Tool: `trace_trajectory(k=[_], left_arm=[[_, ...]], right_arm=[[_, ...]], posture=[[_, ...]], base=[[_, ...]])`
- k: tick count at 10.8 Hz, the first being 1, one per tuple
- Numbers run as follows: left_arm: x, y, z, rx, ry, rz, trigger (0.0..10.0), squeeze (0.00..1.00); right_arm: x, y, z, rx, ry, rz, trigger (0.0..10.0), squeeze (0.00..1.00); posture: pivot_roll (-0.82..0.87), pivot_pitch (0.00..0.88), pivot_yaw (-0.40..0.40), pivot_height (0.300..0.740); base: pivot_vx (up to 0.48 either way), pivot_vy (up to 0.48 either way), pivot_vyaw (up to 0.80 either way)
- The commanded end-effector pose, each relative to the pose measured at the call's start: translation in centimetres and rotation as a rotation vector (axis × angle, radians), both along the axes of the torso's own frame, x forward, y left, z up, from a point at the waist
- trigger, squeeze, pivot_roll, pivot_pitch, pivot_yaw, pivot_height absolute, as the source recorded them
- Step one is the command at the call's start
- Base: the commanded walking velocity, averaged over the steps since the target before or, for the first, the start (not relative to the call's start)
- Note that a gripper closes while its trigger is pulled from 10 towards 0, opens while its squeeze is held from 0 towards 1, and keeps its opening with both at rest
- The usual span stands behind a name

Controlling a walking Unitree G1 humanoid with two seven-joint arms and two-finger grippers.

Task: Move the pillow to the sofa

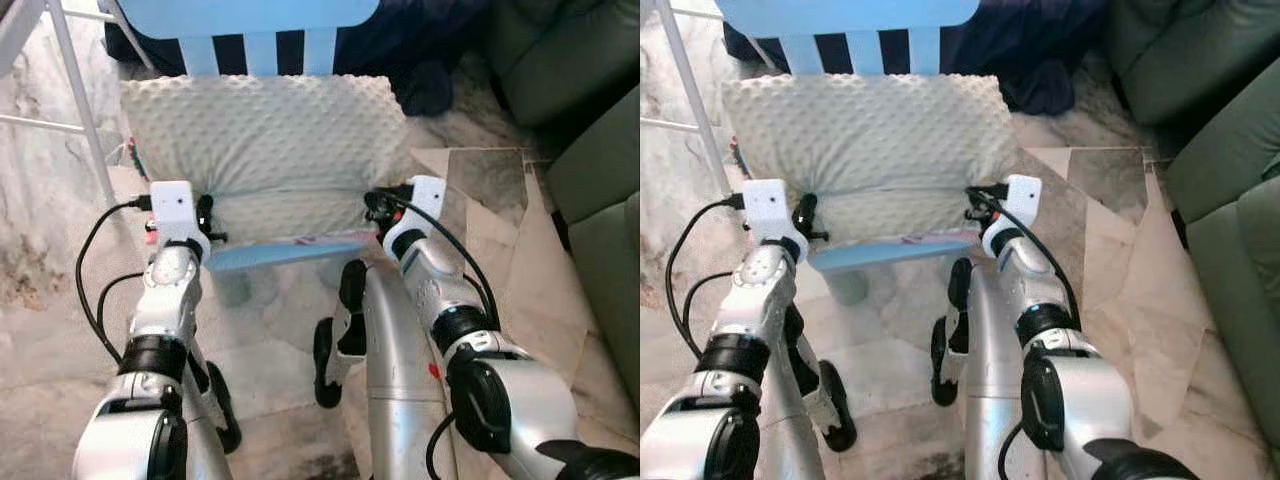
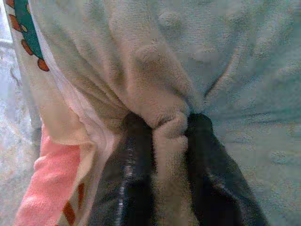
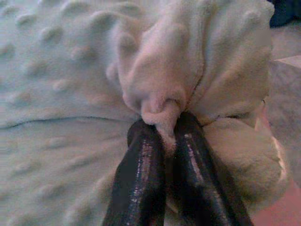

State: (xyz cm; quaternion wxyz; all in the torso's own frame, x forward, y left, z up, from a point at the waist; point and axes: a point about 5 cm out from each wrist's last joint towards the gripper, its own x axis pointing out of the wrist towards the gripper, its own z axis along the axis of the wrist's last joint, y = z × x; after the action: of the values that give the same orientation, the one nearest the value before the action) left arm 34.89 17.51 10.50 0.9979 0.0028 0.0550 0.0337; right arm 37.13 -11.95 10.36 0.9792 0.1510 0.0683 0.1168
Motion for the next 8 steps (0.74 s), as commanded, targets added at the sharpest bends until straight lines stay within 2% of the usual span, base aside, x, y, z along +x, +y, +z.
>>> trace_trajectory(k=[1, 2, 3, 4, 5, 6, 7, 8], left_arm=[[-1.4, -0.4, -3.0, -0.005, 0.118, 0.008, 0.0, 0.00], [-1.7, -0.6, -3.0, -0.009, 0.106, 0.001, 0.0, 0.00], [-2.3, -0.5, -2.3, 0.035, 0.043, 0.000, 0.0, 0.00], [-3.0, -0.6, -1.9, 0.060, 0.008, -0.023, 0.0, 0.00], [-4.1, -0.5, -1.0, 0.021, -0.041, -0.004, 0.0, 0.00], [-4.9, -0.1, -0.9, -0.006, -0.049, 0.015, 0.0, 0.00], [-6.5, 0.0, -1.1, 0.025, -0.060, 0.005, 0.0, 0.00], [-7.7, -0.2, -1.5, 0.037, -0.053, -0.014, 2.4, 0.00]], right_arm=[[-1.2, -1.5, -2.3, -0.075, 0.066, -0.052, 0.0, 0.00], [-1.7, -1.3, -2.7, -0.131, 0.031, 0.014, 0.0, 0.00], [-2.7, -1.4, -2.8, -0.187, -0.042, 0.076, 0.0, 0.00], [-3.3, -1.9, -2.4, -0.201, -0.118, 0.069, 0.0, 0.00], [-4.4, -2.3, -1.5, -0.219, -0.208, 0.040, 0.0, 0.00], [-5.5, -2.4, -1.3, -0.230, -0.247, 0.014, 0.0, 0.00], [-7.4, -2.5, -1.2, -0.251, -0.270, -0.011, 0.0, 0.00], [-8.8, -2.6, -1.3, -0.271, -0.266, -0.030, 0.0, 0.00]], posture=[[-0.05, 0.247, -0.094, 0.465], [-0.05, 0.220, -0.088, 0.465], [-0.06, 0.162, -0.081, 0.465], [-0.05, 0.117, -0.073, 0.465], [-0.03, 0.076, -0.072, 0.465], [-0.03, 0.060, -0.071, 0.465], [-0.02, 0.037, -0.068, 0.465], [-0.01, 0.031, -0.066, 0.465]], base=[[0.000, 0.000, 0.00], [0.000, 0.000, 0.00], [0.000, 0.000, 0.00], [0.000, 0.000, 0.00], [0.000, 0.000, 0.00], [0.000, 0.000, 0.00], [0.000, 0.000, 0.00], [0.000, 0.000, 0.00]])
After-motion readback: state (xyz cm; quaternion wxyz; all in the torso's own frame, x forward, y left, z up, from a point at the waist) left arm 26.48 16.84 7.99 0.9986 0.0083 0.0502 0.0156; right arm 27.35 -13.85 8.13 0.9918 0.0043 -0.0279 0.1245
